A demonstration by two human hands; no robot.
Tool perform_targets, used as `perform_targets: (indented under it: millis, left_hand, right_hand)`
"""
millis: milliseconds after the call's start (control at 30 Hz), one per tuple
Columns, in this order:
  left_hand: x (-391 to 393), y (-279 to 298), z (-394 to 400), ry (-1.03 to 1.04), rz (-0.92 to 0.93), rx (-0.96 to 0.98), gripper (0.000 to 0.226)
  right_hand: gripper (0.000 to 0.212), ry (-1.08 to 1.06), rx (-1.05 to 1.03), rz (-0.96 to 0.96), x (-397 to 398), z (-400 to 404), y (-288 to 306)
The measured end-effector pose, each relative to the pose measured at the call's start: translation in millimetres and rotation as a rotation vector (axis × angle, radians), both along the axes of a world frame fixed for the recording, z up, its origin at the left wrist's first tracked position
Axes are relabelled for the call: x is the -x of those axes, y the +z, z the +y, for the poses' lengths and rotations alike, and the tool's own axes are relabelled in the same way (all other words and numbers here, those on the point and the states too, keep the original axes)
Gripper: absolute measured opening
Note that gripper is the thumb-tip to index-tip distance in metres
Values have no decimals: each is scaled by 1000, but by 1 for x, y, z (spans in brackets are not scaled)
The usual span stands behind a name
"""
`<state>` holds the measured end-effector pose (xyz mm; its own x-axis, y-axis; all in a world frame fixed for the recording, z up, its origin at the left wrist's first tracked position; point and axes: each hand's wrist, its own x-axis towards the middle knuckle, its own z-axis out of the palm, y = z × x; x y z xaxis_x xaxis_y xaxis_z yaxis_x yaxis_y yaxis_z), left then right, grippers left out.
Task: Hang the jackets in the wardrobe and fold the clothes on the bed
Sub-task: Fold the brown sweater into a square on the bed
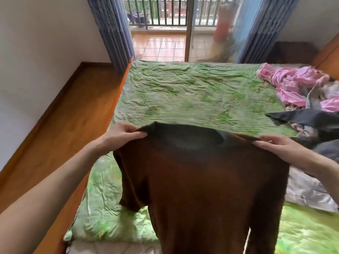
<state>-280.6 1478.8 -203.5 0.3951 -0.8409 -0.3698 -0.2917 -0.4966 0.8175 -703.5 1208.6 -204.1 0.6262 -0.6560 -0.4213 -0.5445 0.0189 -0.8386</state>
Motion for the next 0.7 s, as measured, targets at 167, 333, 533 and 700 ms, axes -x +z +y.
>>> perform_targets:
  millis: [167,333,533,700]
  left_hand:
    - [9,-100,-1,124,-148,-63,41]
    - [13,-150,-5,84,-244,-136,30]
    - [-22,-199,-34,223,-395,-162,35]
    - [-63,-259,-95,323,-565,-173,51]
  right_hand:
    - [23,71,71,218,-7,-8,-92]
    - [18,106,102,287,-26,-1,-146]
    - [12,37,230,310,-72,-28,-189]
    - [7,-7,449,329,-126,-81,-257]
